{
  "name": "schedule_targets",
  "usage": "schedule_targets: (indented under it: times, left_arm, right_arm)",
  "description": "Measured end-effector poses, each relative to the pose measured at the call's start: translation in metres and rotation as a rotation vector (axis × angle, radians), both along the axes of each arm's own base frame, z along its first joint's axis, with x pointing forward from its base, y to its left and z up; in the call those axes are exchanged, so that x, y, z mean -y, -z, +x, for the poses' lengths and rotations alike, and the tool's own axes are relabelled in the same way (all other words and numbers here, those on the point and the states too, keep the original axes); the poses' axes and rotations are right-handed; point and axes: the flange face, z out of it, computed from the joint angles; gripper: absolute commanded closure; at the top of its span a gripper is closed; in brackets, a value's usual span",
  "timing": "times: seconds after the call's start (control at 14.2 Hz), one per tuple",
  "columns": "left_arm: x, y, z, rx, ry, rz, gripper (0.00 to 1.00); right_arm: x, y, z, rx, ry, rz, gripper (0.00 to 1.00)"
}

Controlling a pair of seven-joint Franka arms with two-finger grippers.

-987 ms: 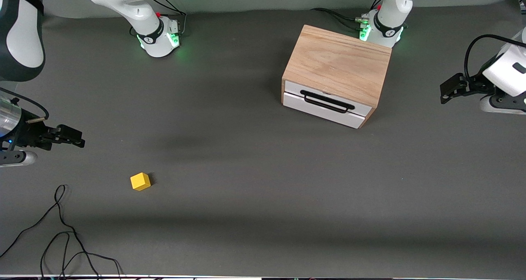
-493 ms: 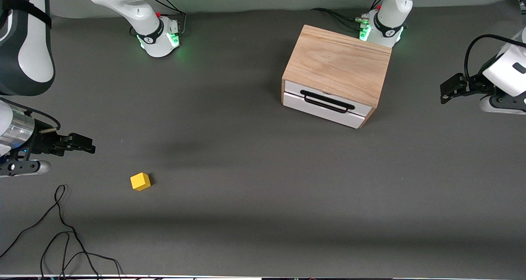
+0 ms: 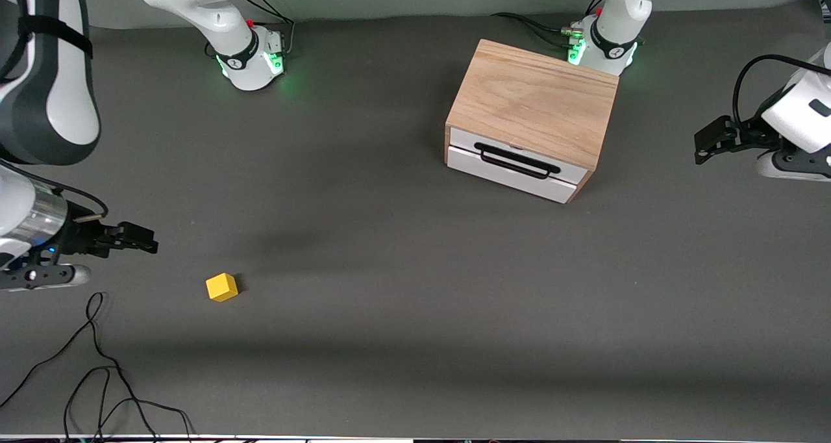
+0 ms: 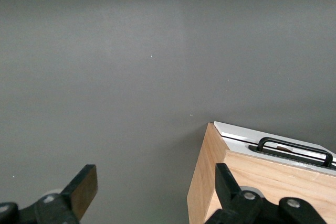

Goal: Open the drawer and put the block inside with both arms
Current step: 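Reach the left gripper to the drawer handle while the right gripper nears the cube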

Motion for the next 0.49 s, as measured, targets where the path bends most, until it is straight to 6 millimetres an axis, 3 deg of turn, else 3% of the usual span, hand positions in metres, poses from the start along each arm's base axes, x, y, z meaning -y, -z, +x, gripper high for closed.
schedule_targets:
  times: [0.49]
  left_arm:
    - [0.008, 0.034, 0.015, -0.06, -0.018, -0.003, 0.0]
  right_arm:
    - [-0.005, 0.041, 0.017, -0.009, -0.005, -0.013, 0.0]
